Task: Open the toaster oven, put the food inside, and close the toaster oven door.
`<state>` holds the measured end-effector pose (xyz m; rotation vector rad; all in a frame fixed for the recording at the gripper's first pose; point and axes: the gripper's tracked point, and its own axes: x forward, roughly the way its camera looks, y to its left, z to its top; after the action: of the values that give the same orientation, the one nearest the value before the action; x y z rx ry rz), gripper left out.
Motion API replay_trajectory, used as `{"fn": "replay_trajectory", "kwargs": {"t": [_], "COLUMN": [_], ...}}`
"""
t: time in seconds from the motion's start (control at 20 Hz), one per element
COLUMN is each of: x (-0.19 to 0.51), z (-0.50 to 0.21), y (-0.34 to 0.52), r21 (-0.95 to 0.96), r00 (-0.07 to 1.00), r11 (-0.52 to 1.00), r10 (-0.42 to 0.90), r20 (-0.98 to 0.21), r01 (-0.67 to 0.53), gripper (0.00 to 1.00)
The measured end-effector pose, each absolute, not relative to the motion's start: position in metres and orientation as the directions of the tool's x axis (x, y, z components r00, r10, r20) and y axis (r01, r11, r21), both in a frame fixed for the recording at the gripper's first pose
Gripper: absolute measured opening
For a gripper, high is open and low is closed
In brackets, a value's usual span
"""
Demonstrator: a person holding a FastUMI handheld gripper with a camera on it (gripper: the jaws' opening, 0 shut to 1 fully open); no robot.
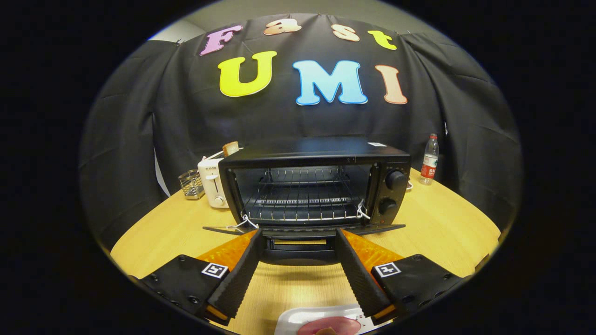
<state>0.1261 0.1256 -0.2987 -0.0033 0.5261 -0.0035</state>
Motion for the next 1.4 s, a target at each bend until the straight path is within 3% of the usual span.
{"fn": "replay_trajectory", "kwargs": {"t": [0.4, 0.85, 1.2, 1.4], "x": [0.103, 0.062, 0.014, -0.002], "z": [-0.325, -0.317, -0.299, -0.299], "y": [0.129, 0.129, 0.100, 0.078], "r21": [0.026, 0.143, 0.272, 0.357], "r00": [0.817, 0.740, 0.588, 0.486], "r11": [1.000, 0.985, 0.941, 0.918], "r10": [0.026, 0.169, 0.337, 0.396], "r20": [-0.575, -0.651, -0.735, -0.779], "r01": [-0.014, -0.099, -0.200, -0.175], "gripper": [0.98, 0.98, 0.98, 0.98]}}
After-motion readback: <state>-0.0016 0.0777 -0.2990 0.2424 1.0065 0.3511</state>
